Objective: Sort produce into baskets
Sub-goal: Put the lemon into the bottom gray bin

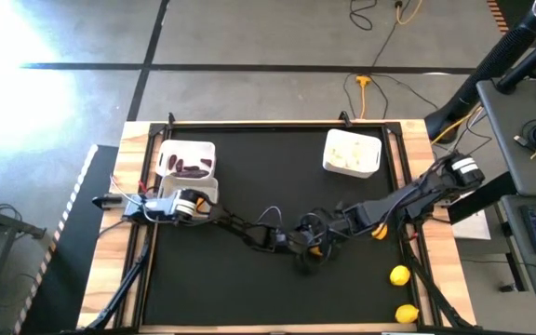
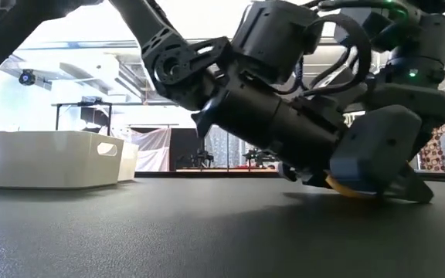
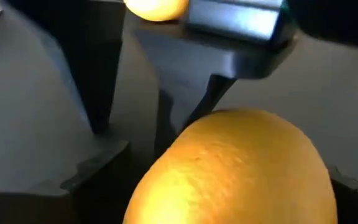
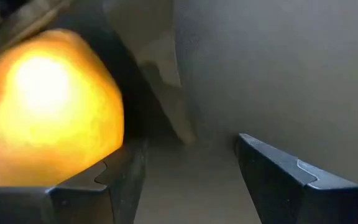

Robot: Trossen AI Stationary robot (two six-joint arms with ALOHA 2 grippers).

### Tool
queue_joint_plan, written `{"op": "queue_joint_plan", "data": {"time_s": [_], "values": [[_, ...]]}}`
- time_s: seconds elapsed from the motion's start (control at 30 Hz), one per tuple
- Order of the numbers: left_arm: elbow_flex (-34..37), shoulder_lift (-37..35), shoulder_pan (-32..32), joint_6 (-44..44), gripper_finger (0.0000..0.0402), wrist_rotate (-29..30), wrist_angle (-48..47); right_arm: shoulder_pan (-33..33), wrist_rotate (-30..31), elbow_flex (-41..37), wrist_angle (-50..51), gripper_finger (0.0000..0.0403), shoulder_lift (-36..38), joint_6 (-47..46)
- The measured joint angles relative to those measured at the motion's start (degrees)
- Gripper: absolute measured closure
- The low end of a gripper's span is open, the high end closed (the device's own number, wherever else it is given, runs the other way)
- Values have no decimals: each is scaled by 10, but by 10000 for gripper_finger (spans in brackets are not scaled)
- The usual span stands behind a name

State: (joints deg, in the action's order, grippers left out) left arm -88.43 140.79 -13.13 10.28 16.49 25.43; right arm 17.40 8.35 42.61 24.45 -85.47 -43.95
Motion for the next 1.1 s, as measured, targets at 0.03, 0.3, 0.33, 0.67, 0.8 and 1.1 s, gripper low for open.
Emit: {"op": "queue_joint_plan", "data": {"time_s": [0.03,0.3,0.33,0.67,0.8,1.1], "values": [[-4,0,0,0,55,-2,-8,6,0,0,-5,165,-3,1],[-11,-3,-1,4,90,-6,-46,32,29,1,38,165,7,-43],[-10,-6,-3,4,103,-6,-52,32,28,1,45,165,14,-47],[59,-89,-17,-81,170,35,-90,34,79,17,145,165,124,-60],[152,-170,-5,-102,170,71,-78,28,154,20,153,165,178,-44],[398,-437,50,-121,167,213,-60,-25,340,20,93,165,257,25]]}}
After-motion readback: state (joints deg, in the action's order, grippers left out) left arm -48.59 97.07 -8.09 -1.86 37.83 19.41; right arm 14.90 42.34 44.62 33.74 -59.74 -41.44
